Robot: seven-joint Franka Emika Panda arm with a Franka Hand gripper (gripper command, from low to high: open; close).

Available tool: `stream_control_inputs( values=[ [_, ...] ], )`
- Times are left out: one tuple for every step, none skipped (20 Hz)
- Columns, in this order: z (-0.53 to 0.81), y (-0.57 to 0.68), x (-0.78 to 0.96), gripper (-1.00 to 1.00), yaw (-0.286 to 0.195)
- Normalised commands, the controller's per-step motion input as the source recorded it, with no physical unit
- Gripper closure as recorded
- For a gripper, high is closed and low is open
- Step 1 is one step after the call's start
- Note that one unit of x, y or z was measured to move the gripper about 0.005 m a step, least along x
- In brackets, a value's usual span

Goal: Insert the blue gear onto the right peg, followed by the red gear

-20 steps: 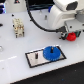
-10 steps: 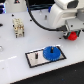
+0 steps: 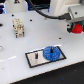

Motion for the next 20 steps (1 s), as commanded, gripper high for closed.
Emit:
stream_control_inputs(
  values=[
    [0.47,-0.43,0.51,1.00,0.000],
    [0.47,-0.44,0.52,1.00,0.000],
    [0.47,-0.45,0.52,1.00,0.000],
    [0.49,-0.46,0.52,1.00,0.000],
    [0.50,-0.49,0.51,1.00,0.000],
    [0.46,-0.48,0.43,1.00,0.000],
    [0.45,-0.47,0.54,1.00,0.000],
    [0.45,-0.43,0.54,1.00,0.000],
    [0.40,-0.44,0.54,1.00,0.000],
    [0.38,-0.43,0.55,1.00,0.000],
    [0.31,-0.43,0.50,1.00,0.000],
    [0.30,-0.38,0.51,1.00,0.000],
    [0.28,-0.43,0.52,1.00,0.000],
    [0.23,-0.44,0.52,1.00,0.000],
    [0.19,-0.44,0.51,1.00,0.000],
    [0.14,-0.42,0.51,1.00,0.000],
    [0.15,-0.40,0.53,1.00,0.000],
    [0.08,-0.38,0.53,1.00,0.000],
    [0.03,-0.32,0.55,1.00,0.000],
    [0.03,-0.30,0.54,1.00,0.000]
  ],
)
